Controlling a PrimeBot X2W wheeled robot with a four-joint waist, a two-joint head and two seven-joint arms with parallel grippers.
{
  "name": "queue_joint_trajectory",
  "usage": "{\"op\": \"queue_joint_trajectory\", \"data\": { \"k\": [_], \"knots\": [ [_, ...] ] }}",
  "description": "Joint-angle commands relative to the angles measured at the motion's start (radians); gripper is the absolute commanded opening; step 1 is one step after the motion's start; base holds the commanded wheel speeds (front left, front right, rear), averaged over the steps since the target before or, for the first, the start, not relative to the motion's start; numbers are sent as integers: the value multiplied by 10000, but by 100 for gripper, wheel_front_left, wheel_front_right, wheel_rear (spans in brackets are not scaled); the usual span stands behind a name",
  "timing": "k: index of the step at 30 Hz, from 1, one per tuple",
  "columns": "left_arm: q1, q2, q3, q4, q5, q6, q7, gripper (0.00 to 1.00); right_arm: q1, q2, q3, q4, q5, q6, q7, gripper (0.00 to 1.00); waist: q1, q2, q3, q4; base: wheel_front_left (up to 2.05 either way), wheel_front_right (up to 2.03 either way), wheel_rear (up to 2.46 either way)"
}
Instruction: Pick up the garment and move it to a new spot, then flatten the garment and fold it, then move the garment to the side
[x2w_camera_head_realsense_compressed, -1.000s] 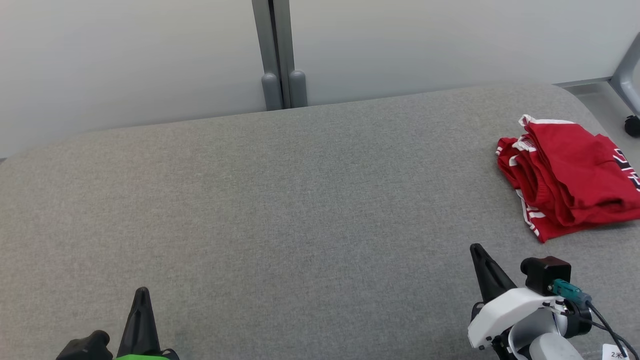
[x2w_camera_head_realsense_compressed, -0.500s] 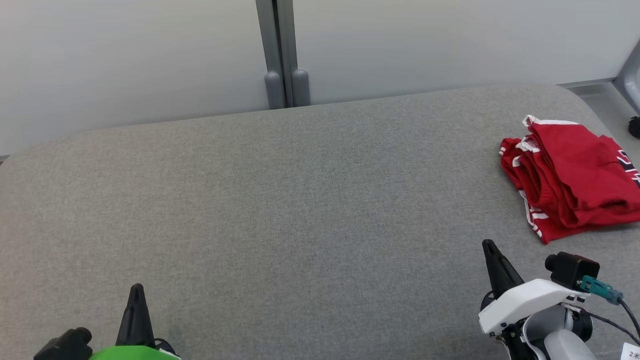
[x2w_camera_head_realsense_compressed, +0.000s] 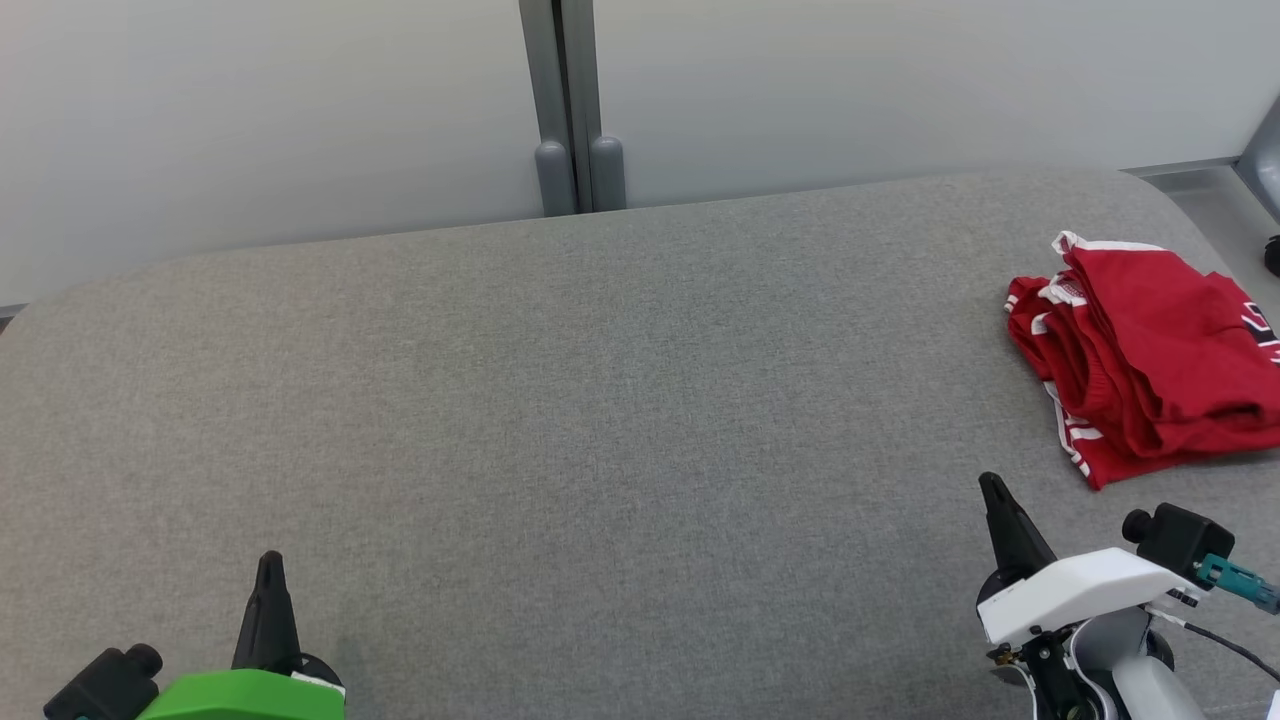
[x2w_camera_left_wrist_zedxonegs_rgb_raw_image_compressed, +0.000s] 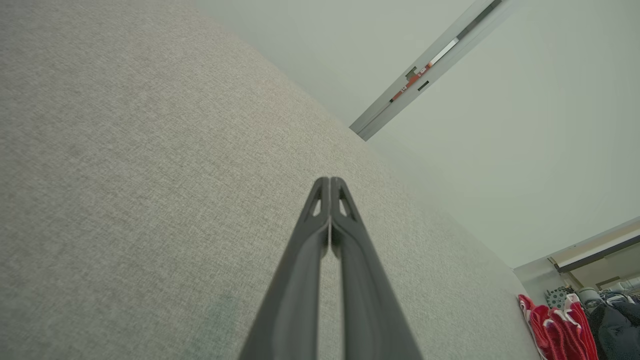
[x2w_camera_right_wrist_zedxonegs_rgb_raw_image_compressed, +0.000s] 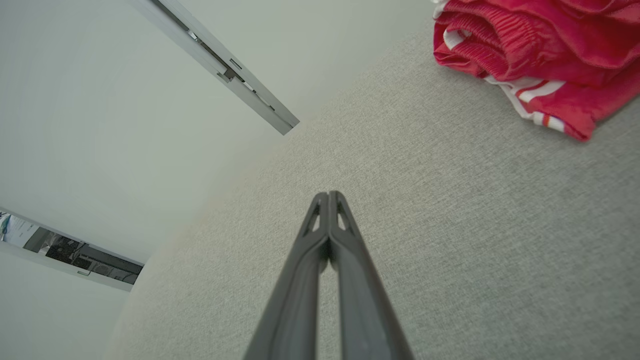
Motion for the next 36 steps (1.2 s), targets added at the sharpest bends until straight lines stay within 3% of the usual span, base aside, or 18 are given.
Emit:
{"op": "queue_joint_trajectory", "data": {
  "k": [1, 36],
  "knots": [
    [-335, 68, 64, -111, -337, -58, 77, 0, -219, -10, -97, -189, 357, -3, 61, 0, 0, -1, 3, 8, 0, 0, 0],
    [-954, 102, 290, 47, -4139, -271, 1140, 0, -258, 181, -822, -492, 4290, -3, 830, 0, 0, -1, 60, 204, 0, 0, 0]
  ]
}}
